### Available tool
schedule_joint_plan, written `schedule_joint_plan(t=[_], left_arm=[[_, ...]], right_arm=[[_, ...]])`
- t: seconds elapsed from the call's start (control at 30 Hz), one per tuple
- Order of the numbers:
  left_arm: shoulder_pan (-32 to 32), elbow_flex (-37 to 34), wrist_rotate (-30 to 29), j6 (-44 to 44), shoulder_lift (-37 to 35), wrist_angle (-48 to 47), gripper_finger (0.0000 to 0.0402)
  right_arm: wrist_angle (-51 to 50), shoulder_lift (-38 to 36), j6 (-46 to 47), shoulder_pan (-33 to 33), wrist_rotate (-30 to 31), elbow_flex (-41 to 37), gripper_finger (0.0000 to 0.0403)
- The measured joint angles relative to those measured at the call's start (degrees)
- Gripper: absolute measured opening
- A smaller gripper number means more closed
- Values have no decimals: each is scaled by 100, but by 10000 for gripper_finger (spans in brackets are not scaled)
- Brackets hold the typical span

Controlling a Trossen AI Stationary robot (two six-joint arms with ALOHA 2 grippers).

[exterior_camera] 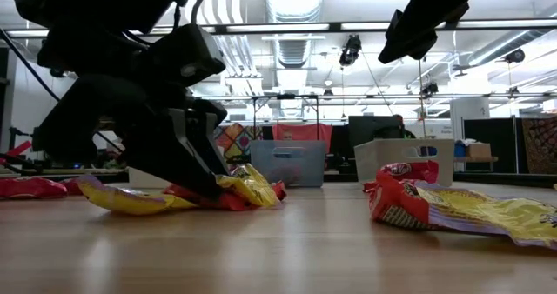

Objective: Sort candy
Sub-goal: Put the yellow candy into the white bin

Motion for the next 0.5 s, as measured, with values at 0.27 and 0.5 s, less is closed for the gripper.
schedule_joint_plan(t=[0.27, 0.5], left_arm=[[-4, 0, 3, 0, -13, -1, 118], [-32, 0, 13, 0, -200, -30, 118]], right_arm=[[0, 0, 2, 0, 2, 0, 139], [0, 0, 4, 0, 9, 0, 139]])
